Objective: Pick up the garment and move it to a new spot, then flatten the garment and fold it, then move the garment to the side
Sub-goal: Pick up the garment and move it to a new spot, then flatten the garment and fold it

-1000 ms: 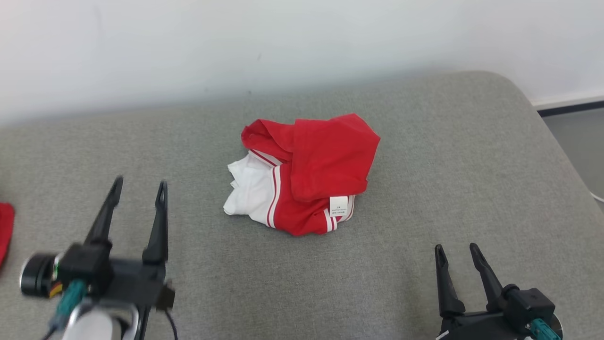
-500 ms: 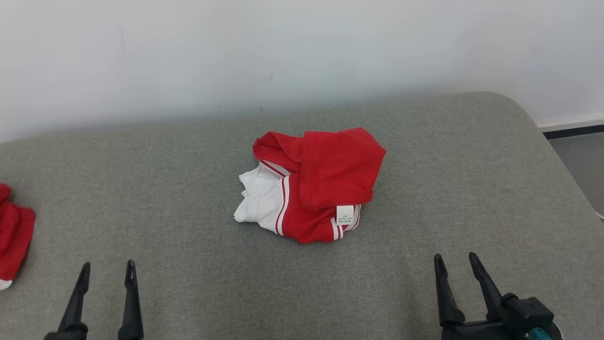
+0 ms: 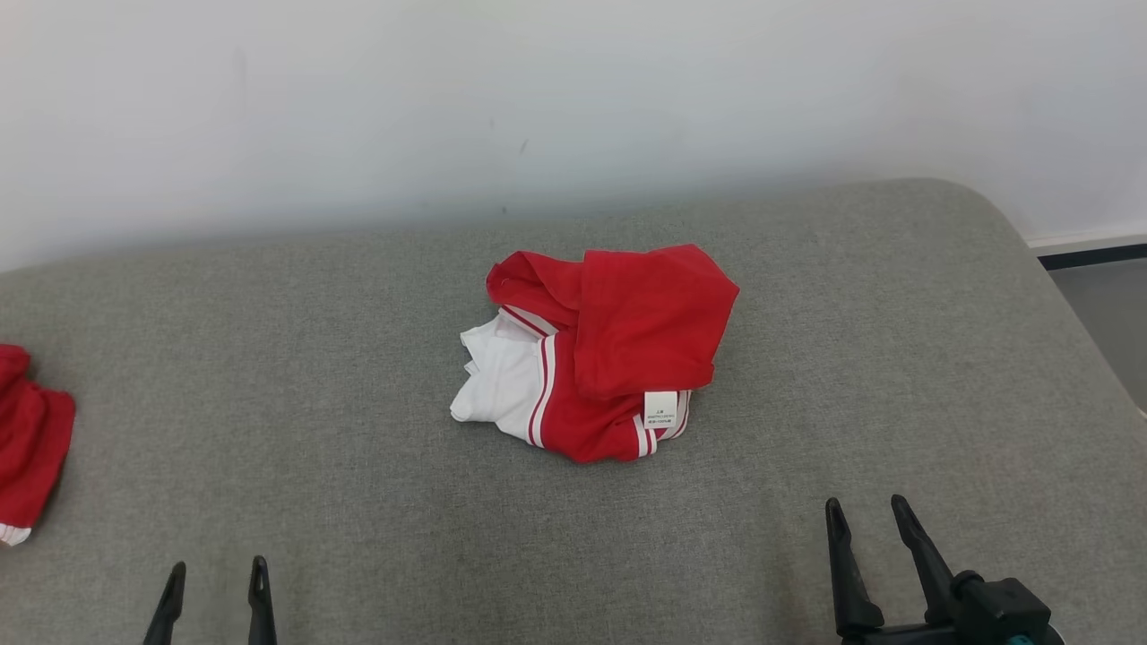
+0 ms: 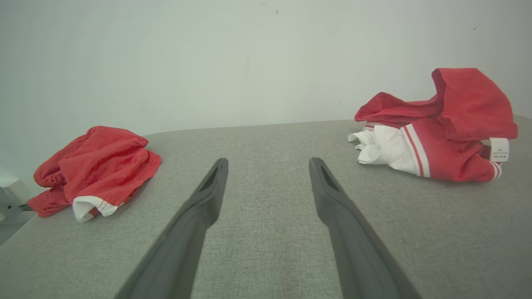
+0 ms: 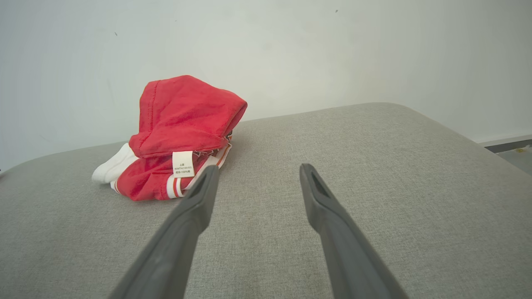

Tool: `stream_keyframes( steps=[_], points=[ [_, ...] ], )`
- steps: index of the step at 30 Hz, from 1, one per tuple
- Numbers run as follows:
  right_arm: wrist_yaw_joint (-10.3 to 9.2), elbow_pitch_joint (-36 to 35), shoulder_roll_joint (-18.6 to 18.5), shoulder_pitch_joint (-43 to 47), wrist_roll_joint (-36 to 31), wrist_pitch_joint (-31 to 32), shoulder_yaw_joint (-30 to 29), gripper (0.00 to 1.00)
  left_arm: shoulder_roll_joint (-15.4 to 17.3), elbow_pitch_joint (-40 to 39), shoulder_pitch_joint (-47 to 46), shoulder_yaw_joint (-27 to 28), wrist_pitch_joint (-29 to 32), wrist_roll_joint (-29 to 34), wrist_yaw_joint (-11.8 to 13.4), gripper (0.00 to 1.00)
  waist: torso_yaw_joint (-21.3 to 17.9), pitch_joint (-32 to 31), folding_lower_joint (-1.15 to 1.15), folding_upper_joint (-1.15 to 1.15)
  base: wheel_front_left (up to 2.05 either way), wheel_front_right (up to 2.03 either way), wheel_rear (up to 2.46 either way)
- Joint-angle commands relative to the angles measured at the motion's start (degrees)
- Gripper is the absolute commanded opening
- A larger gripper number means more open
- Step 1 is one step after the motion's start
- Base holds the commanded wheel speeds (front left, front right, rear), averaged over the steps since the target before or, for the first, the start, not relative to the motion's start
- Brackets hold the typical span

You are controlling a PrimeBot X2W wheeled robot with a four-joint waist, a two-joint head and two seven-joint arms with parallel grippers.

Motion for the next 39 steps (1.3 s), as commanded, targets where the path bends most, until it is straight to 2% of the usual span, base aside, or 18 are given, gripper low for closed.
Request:
stream_keyframes(
  steps=[1,12,39],
  points=[
    [-0.13,0.14,0.01,0.66,-0.45,-0.03,0.11,1.00,-0.23,0.19,1.01,0.10,-0.19,-0.12,-0.35,1.00,-0.01,-0.05,0.00,0.00,0.00,0.00,0.00],
    [-0.14,0.99,-0.01,0.67,-1.09,-0.03,1.41,1.00,-1.58,3.13,0.22,1.18,-0.19,0.49,0.54,1.00,0.46,-0.36,0.00,0.00,0.00,0.00,0.00],
    [-0.14,1.09,0.00,1.32,-0.46,-0.03,2.28,1.00,-1.80,3.94,0.29,1.46,-0.20,-0.66,1.43,1.00,1.88,-0.22,0.00,0.00,0.00,0.00,0.00]
  ],
)
